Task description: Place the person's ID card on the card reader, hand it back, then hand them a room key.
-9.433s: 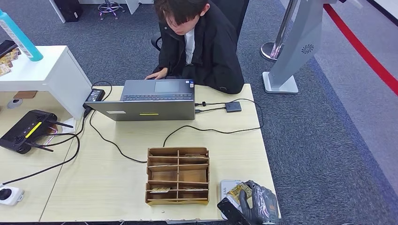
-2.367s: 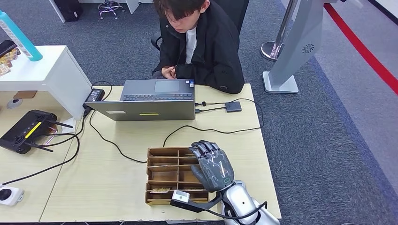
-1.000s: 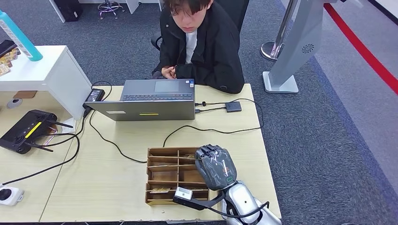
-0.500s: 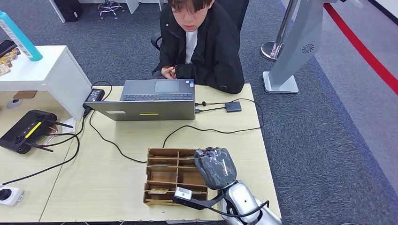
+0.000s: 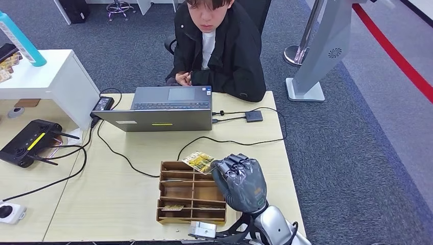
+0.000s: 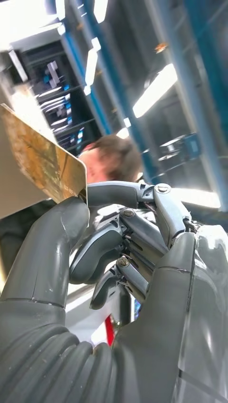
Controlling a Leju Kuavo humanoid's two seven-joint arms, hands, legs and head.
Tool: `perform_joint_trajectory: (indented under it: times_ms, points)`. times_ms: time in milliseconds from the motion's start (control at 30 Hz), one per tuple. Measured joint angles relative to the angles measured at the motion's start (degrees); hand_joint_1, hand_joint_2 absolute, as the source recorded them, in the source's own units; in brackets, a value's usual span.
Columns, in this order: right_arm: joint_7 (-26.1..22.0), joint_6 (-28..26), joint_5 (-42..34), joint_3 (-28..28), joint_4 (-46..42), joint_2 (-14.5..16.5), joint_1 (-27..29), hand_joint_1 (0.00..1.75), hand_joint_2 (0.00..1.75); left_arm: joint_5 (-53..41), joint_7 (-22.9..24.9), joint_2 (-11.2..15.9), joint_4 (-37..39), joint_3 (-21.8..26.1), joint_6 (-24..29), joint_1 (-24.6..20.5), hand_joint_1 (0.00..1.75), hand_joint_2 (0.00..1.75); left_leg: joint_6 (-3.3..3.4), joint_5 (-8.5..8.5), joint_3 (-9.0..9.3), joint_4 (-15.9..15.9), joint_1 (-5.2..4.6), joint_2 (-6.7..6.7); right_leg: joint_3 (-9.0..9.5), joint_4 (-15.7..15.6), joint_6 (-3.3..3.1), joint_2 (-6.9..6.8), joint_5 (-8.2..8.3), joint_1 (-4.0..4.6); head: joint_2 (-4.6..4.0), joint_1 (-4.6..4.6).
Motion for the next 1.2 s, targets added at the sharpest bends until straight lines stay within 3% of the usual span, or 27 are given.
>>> perform_joint_trajectory:
  times_ms: [300,800,1000,1200]
  points:
    - [-1.58,-0.69,-0.78,-0.58,-6.3,-1.21,1.47,1.75,1.75,0.0,-0.76,0.0,0.0,0.89,0.19,0.07,0.0,0.0,0.0,0.0,0.0,0.0,0.0,0.0,0.0,0.0,0.0,0.0,0.0,0.0,0.0,-0.01]
    - [-2.57,-0.87,-1.9,-0.95,-7.92,-1.55,1.3,1.75,1.75,0.0,-1.04,0.01,0.0,1.26,0.38,0.09,0.0,0.0,0.0,0.0,-0.02,0.0,0.0,0.0,0.01,0.0,0.0,0.0,0.0,0.0,0.0,-0.01]
    - [-1.52,1.12,-2.34,-0.92,-5.94,-1.0,-2.9,1.75,1.75,-0.33,-0.9,0.03,0.0,1.26,0.07,0.05,0.0,0.0,0.0,0.02,-0.02,0.0,0.0,0.01,0.02,0.01,0.0,0.0,0.02,0.0,0.0,-0.01]
    - [0.18,4.75,-2.31,-0.63,-0.47,1.63,-8.97,1.75,1.75,-0.93,0.31,0.04,-0.02,1.24,-0.18,-0.04,0.0,0.0,0.0,0.04,-0.01,0.0,0.01,0.0,0.02,0.02,0.0,0.0,0.03,0.01,0.0,-0.01]
